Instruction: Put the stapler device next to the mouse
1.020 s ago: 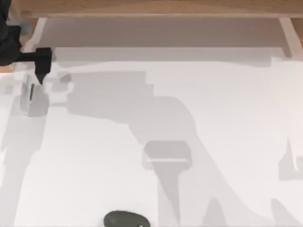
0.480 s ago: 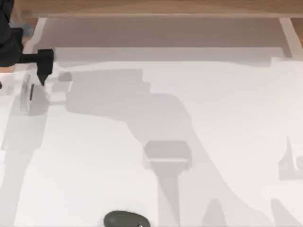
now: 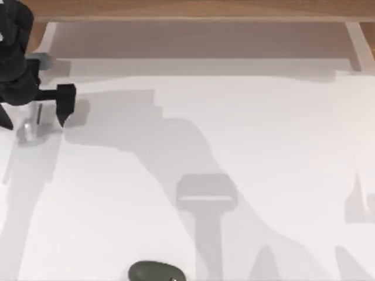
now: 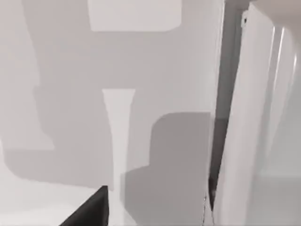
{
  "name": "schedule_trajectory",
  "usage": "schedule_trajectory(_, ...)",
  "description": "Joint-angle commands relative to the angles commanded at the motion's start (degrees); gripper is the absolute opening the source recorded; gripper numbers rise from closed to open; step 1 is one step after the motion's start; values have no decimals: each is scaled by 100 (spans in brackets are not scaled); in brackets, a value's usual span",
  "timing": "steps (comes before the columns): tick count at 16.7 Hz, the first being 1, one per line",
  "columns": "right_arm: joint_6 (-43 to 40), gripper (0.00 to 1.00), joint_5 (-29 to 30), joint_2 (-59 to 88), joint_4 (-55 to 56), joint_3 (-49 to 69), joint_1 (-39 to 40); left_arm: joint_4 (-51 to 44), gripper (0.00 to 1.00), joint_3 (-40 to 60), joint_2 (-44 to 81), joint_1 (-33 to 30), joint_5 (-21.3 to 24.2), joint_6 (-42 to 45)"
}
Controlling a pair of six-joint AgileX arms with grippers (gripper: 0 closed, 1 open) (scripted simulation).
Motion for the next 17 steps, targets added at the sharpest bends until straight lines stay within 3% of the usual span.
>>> schedule_trajectory(7,0,100,0,0,0,0,0,98,100,286,196,90,17,107)
schedule_trajectory(17,0,100,0,0,0,0,0,98,25,286,196,90,17,107)
